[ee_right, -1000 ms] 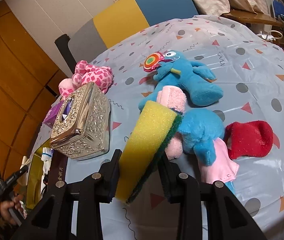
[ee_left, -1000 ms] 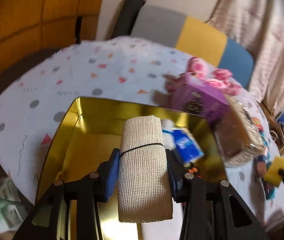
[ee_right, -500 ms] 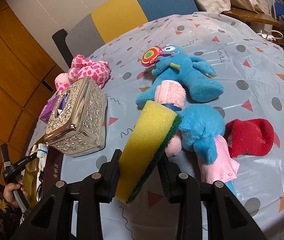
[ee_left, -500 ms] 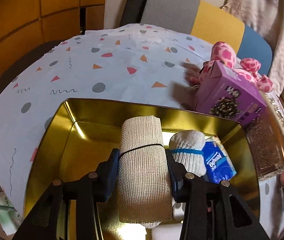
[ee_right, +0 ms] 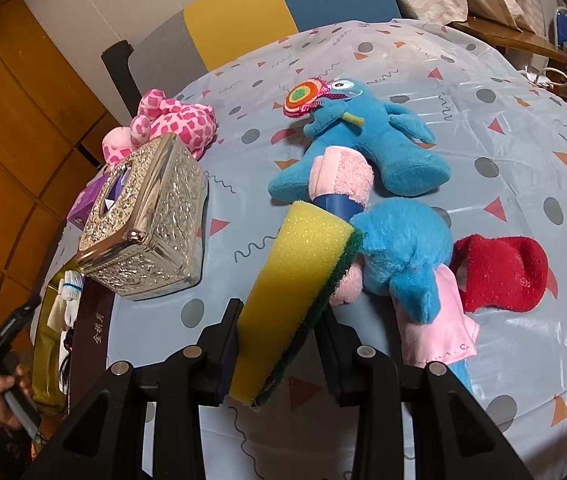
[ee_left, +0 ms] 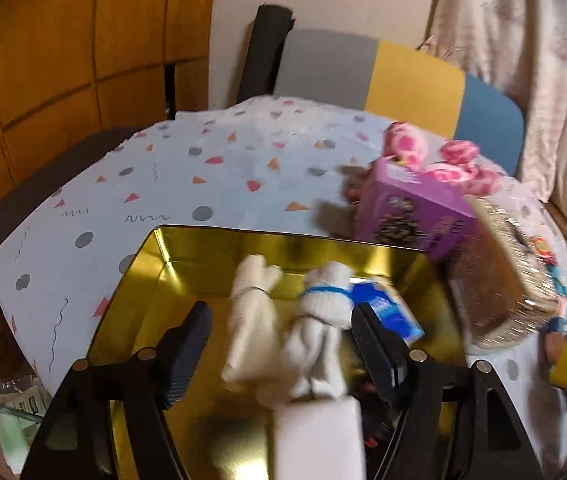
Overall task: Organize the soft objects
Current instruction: 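Carry the beige roll into the gold tray and open the left gripper while the right holds the sponge, then carry the yellow-green sponge into the gold tray and open the right gripper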
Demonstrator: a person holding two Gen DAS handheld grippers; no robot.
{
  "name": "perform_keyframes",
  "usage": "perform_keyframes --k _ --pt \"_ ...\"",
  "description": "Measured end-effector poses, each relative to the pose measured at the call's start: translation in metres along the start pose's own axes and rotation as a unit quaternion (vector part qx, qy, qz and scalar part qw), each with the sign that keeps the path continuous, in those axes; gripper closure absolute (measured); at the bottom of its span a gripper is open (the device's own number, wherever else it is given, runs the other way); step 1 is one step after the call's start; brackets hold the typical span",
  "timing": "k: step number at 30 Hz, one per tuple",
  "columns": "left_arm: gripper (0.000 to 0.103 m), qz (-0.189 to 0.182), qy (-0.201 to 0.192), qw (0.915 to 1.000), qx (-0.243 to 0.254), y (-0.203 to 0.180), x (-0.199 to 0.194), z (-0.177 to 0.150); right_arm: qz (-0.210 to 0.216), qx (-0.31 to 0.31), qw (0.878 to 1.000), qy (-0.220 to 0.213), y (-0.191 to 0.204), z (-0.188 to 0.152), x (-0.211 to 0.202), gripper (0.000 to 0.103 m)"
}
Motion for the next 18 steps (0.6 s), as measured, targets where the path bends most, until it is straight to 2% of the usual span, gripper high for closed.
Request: perform_keyframes --k 7,9,15,18 --pt "0.030 -0.020 -0.019 0.9996 -0.002 -0.024 -0.041 -0.013 0.000 -0.004 1.000 0.000 0.001 0.000 -0.001 0.067" --pt "0.029 -0.022 -0.024 0.9994 0.013 -0.032 -0.049 -0.018 -0.001 -0.005 1.000 0.000 0.001 0.000 -0.001 0.068" --pt "0.024 -0.024 -0.016 0.9995 0.011 -0.037 -0.059 -0.030 -0.003 -0.012 1.000 0.002 0.003 -0.001 0.000 0.067" --pt "0.023 -0.014 -0.014 0.9998 0.011 -0.035 -0.061 -0.035 -0.007 -0.019 1.000 0.004 0.004 -0.002 0.001 0.067"
Point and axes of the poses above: each gripper's, at about its wrist camera, not at the fingertips, and x roughly the way its jaws point, y to its left, z to its top, the point moved 6 cm from there along x, roughly the way its jaws point, and after that the axes turned 11 degrees about -y, right-handed, at the moved point
